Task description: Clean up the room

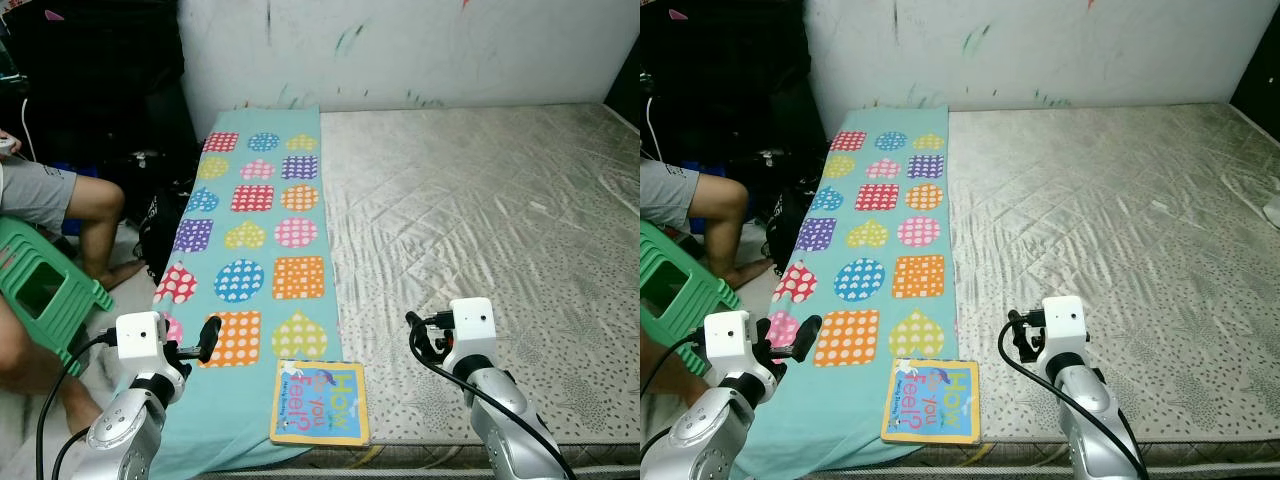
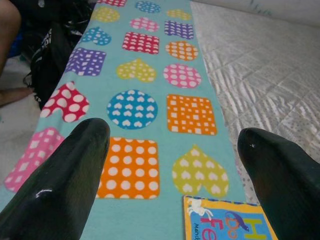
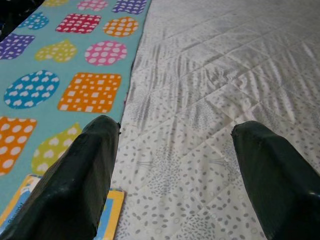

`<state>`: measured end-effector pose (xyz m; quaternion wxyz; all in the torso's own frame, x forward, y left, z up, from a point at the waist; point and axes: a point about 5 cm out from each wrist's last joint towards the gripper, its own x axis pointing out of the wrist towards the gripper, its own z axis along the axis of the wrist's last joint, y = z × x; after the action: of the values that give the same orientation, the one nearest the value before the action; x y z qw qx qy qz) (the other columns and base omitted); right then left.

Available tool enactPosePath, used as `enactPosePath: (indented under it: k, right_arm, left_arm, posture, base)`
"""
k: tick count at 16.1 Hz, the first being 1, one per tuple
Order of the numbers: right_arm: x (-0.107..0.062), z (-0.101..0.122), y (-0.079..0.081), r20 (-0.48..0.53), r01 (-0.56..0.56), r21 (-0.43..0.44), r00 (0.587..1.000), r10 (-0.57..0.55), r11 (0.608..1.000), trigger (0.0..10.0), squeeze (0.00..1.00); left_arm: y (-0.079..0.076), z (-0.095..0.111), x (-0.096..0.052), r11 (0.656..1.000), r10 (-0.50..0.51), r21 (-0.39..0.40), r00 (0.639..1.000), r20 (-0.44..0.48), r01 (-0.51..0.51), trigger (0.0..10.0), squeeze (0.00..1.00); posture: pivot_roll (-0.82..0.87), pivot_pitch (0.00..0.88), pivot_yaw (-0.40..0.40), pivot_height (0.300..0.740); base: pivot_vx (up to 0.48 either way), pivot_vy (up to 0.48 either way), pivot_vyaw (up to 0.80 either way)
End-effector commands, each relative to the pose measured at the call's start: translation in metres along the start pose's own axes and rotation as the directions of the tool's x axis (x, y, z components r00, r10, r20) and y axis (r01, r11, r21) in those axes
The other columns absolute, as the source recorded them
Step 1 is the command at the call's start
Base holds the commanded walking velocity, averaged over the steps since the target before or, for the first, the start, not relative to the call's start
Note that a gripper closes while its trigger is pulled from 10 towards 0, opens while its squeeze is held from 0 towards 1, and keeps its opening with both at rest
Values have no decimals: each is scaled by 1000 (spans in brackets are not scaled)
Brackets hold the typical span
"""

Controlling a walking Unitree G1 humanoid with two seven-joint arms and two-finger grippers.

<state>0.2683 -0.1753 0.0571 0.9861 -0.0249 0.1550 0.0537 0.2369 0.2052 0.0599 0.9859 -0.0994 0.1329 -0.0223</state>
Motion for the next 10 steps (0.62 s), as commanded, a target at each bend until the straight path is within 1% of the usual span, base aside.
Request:
enactPosePath:
  k: [1, 5, 8, 9, 10]
  right_arm:
    - [2, 7, 1, 20, -14, -14, 1000, 14, 1000, 10000, 0]
    - [3, 10, 2, 27, -26, -42, 999, 28, 999, 10000, 0]
    - [4, 10, 1, 28, -29, -46, 999, 30, 998, 10000, 0]
    - [4, 11, 1, 30, -30, -49, 999, 32, 998, 10000, 0]
    - [4, 11, 1, 31, -30, -49, 999, 32, 998, 10000, 0]
  left_arm:
    - [0, 2, 2, 1000, -2, 5, 1000, -2, 2, 10000, 0]
    - [-2, 3, 4, 1000, 0, 6, 1000, 3, 0, 10000, 0]
    - [-3, 3, 5, 1000, 4, 2, 1000, 7, -4, 10000, 0]
    - [-3, 3, 5, 1000, 6, 1, 1000, 8, -6, 10000, 0]
    - [-3, 3, 5, 1000, 6, 1, 1000, 8, -6, 10000, 0]
  posture:
    - [-73, 38, 49, 706]
    - [-74, 36, 40, 661]
    - [-75, 37, 37, 626]
    - [-76, 38, 37, 606]
    - [-76, 38, 37, 601]
  base:
    - [0, 0, 0]
    - [0, 0, 0]
    - [0, 0, 0]
    - [0, 0, 0]
    - [0, 0, 0]
